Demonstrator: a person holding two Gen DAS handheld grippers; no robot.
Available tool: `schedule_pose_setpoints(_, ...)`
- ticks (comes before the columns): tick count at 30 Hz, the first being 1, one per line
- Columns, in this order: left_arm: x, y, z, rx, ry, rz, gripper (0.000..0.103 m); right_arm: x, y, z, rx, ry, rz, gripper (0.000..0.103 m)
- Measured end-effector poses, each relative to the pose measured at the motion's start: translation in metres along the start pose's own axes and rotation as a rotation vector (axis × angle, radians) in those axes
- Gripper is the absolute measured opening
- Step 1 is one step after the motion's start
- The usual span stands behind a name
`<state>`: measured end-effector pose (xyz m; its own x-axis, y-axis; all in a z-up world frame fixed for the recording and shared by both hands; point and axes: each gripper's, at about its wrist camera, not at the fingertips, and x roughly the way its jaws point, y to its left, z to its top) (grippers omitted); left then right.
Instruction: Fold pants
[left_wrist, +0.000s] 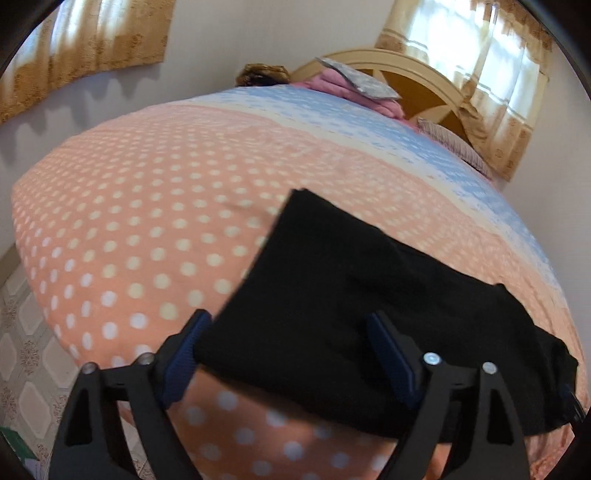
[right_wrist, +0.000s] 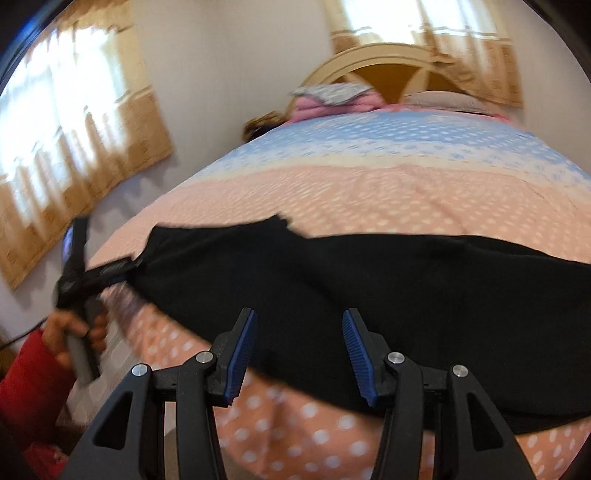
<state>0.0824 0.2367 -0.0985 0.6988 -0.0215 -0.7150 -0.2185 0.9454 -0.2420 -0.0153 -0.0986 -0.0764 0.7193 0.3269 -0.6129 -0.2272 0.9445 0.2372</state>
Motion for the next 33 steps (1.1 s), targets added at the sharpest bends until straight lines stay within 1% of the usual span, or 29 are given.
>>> schedule_pose_setpoints(1, 0.002, -0.002, 0.0, 0.005, 0.005, 0.009, 0.087, 0.003, -0.006, 0.0, 0.031, 0.002, -0.012, 0.051)
schedule_pose_setpoints(2, 0.004, -0.003, 0.001, 0.007, 0.007, 0.015, 0.085, 0.01, -0.012, -0.001, 0.062, 0.037, -0.002, 0.051)
schedule_pose_setpoints(4, 0.004, -0.003, 0.003, 0.008, 0.003, 0.023, 0.076, 0.03, -0.017, -0.01, 0.128, 0.148, 0.096, 0.051)
schedule_pose_setpoints(5, 0.003, -0.003, 0.004, 0.007, 0.0, 0.02, 0.063, 0.029, -0.009, -0.012, 0.1, 0.132, 0.096, 0.054)
schedule_pose_setpoints(6, 0.004, -0.002, 0.006, 0.006, 0.001, 0.005, 0.054, 0.028, 0.001, -0.011, 0.056, 0.139, 0.117, 0.054)
schedule_pose_setpoints(7, 0.004, 0.001, 0.007, -0.003, 0.008, -0.02, 0.053, 0.028, 0.006, -0.01, 0.036, 0.145, 0.14, 0.054)
schedule_pose_setpoints(8, 0.004, 0.003, 0.008, -0.011, 0.009, -0.031, 0.052, 0.025, 0.014, -0.01, 0.006, 0.13, 0.165, 0.054)
schedule_pose_setpoints(10, 0.002, 0.004, 0.005, -0.005, 0.011, -0.03, 0.051, 0.019, 0.023, -0.007, -0.03, 0.098, 0.209, 0.054)
schedule_pose_setpoints(12, 0.0, 0.002, 0.004, 0.021, 0.016, -0.017, 0.05, 0.022, 0.027, -0.004, -0.025, 0.079, 0.205, 0.054)
schedule_pose_setpoints(13, -0.002, 0.002, 0.004, 0.035, 0.014, -0.017, 0.049, 0.029, 0.028, -0.004, -0.018, 0.1, 0.205, 0.054)
schedule_pose_setpoints(15, -0.008, 0.004, 0.004, 0.063, 0.002, -0.005, 0.046, 0.055, 0.039, -0.01, -0.015, 0.242, 0.298, 0.054)
schedule_pose_setpoints(16, -0.011, 0.005, 0.005, 0.078, -0.006, 0.005, 0.043, 0.062, 0.049, -0.015, -0.045, 0.282, 0.33, 0.057)
schedule_pose_setpoints(17, -0.014, 0.007, 0.006, 0.089, -0.01, 0.005, 0.041, 0.059, 0.061, -0.016, -0.111, 0.263, 0.316, 0.057)
schedule_pose_setpoints(18, -0.015, 0.009, 0.007, 0.089, -0.011, 0.0, 0.041, 0.054, 0.068, -0.015, -0.149, 0.244, 0.331, 0.057)
schedule_pose_setpoints(19, -0.015, 0.01, 0.007, 0.086, -0.009, -0.004, 0.041, 0.05, 0.072, -0.013, -0.162, 0.224, 0.371, 0.057)
schedule_pose_setpoints(20, -0.015, 0.011, 0.007, 0.076, -0.008, -0.013, 0.043, 0.045, 0.073, -0.011, -0.167, 0.198, 0.392, 0.057)
schedule_pose_setpoints(21, -0.014, 0.012, 0.006, 0.065, -0.009, -0.016, 0.049, 0.041, 0.074, -0.009, -0.174, 0.178, 0.382, 0.057)
schedule_pose_setpoints(22, -0.011, 0.014, 0.005, 0.044, -0.004, -0.017, 0.052, 0.039, 0.073, -0.008, -0.177, 0.159, 0.361, 0.057)
schedule_pose_setpoints(24, -0.003, 0.019, 0.001, -0.02, 0.028, -0.021, 0.065, 0.037, 0.067, -0.006, -0.151, 0.143, 0.342, 0.057)
schedule_pose_setpoints(25, -0.004, 0.021, -0.001, -0.05, 0.008, -0.032, 0.066, 0.037, 0.063, -0.006, -0.131, 0.141, 0.337, 0.057)
schedule_pose_setpoints(26, -0.005, 0.021, -0.002, -0.066, 0.006, -0.036, 0.069, 0.037, 0.06, -0.007, -0.116, 0.139, 0.325, 0.057)
schedule_pose_setpoints(28, -0.007, 0.02, -0.001, -0.069, 0.014, -0.037, 0.075, 0.037, 0.051, -0.005, -0.081, 0.138, 0.303, 0.057)
schedule_pose_setpoints(29, -0.009, 0.021, 0.001, -0.068, 0.02, -0.029, 0.077, 0.036, 0.048, -0.004, -0.069, 0.138, 0.297, 0.057)
schedule_pose_setpoints(30, -0.013, 0.024, 0.003, -0.068, 0.015, -0.008, 0.077, 0.035, 0.044, -0.003, -0.057, 0.135, 0.291, 0.057)
schedule_pose_setpoints(33, -0.035, 0.04, 0.01, -0.052, -0.074, 0.07, 0.078, 0.033, 0.04, -0.001, -0.036, 0.122, 0.284, 0.057)
